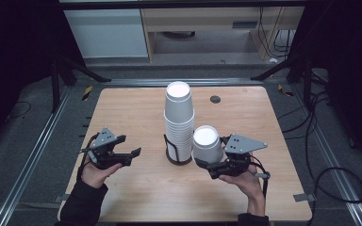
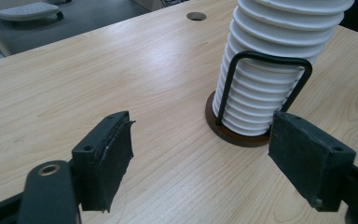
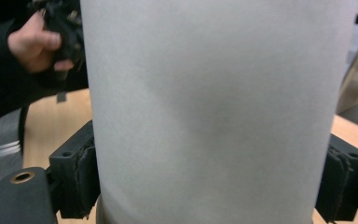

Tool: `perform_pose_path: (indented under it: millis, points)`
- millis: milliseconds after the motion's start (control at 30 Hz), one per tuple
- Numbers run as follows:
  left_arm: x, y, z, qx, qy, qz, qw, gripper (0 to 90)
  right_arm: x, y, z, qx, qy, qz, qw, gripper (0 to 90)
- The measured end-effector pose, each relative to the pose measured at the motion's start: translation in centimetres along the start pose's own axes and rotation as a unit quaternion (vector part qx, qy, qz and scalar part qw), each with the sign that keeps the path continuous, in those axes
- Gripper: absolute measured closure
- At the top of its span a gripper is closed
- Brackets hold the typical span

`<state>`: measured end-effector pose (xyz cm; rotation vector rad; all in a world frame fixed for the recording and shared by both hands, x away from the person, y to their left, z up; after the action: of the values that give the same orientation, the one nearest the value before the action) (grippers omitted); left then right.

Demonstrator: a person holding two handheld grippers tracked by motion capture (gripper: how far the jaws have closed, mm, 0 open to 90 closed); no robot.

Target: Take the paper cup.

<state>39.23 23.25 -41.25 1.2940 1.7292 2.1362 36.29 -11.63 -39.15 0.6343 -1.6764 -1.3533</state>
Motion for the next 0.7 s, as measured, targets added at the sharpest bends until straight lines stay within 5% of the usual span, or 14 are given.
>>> perform_pose_path:
  millis: [300,700]
  points:
    - [0.0,-0.1,-0.5,-0.019,-0.020,0.007,0.9996,20.7,-1.8,-1.4,1.1,0.017,0.038,0.047,0.9980,13.8]
    - [0.2,0.2,-1.0,-0.033,-0.040,0.009,0.9986,20.3,-3.6,-1.8,1.6,0.026,0.082,0.078,0.9933,13.9]
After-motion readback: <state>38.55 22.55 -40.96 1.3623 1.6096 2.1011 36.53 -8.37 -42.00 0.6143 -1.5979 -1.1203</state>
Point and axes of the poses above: each handheld gripper's, and its own axes: x roughly backward along the jaws, y roughly out of its top, z roughly to its left, the point moved 3 cm from there along -x, roughly forward along the jaws, and after that the axes turned 2 degrees about z, right-handed, at the moved point
